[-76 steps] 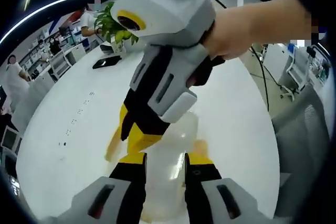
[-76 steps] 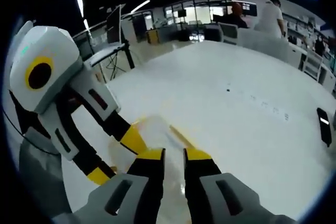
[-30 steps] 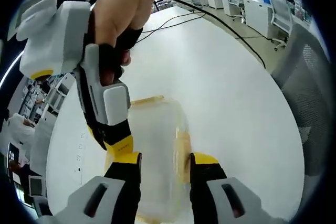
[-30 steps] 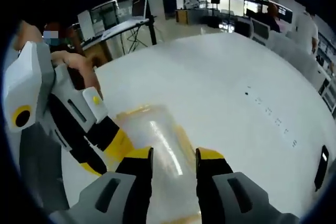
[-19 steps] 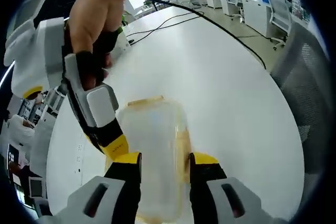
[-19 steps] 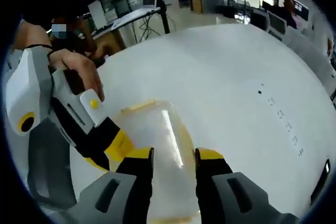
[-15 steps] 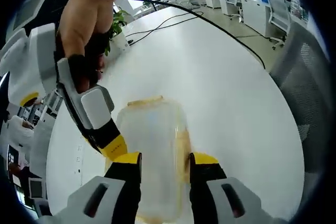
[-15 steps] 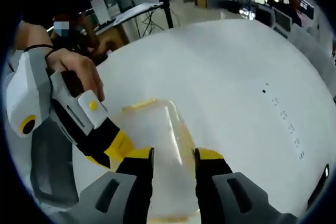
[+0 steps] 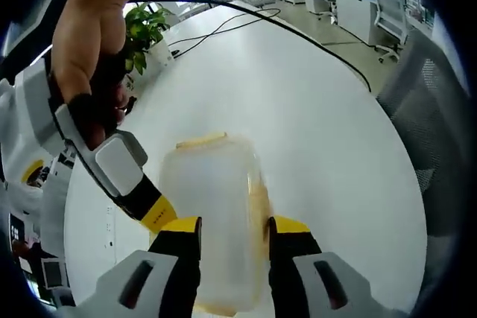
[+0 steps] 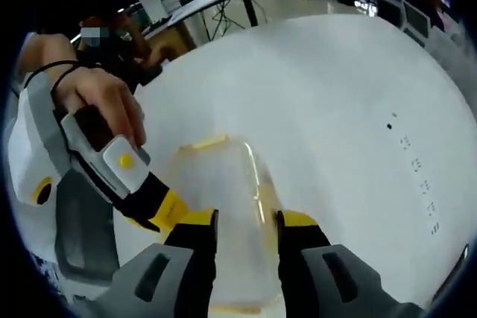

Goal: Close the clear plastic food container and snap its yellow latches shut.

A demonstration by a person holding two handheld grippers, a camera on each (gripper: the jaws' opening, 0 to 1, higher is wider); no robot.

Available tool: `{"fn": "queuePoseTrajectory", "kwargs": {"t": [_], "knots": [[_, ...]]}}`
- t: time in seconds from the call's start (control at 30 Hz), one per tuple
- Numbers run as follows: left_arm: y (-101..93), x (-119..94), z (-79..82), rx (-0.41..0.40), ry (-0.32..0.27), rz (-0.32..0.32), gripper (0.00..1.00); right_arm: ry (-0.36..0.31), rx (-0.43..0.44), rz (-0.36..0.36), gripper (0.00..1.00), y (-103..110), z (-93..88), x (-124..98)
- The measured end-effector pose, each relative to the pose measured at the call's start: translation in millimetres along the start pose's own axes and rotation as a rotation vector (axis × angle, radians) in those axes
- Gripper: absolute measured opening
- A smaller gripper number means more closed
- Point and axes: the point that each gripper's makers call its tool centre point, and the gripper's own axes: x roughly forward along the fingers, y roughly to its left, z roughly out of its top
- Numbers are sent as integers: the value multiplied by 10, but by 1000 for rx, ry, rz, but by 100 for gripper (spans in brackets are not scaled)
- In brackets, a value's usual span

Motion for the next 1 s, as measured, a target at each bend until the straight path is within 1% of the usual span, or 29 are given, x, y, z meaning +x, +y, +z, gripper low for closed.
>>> {"fn": "queuePoseTrajectory", "kwargs": {"t": [0.1,0.3,0.4,0.5,0.63,0.8,1.0], "knots": [[4,-1,-2,4,13,-21,29,3,24,18,29,12,-9,5],[14,2,3,6,62,-76,29,8,80,57,30,43,-33,19],[19,8,4,3,77,-93,28,8,89,73,31,67,-42,21],[23,11,5,1,98,-115,28,9,105,90,31,24,-49,22],[34,19,10,-10,124,-145,28,16,117,108,31,1,-42,25],[41,31,13,-22,157,-170,27,42,121,120,31,5,-47,27],[49,25,22,-58,188,-198,26,67,122,126,30,-96,-28,39]]}}
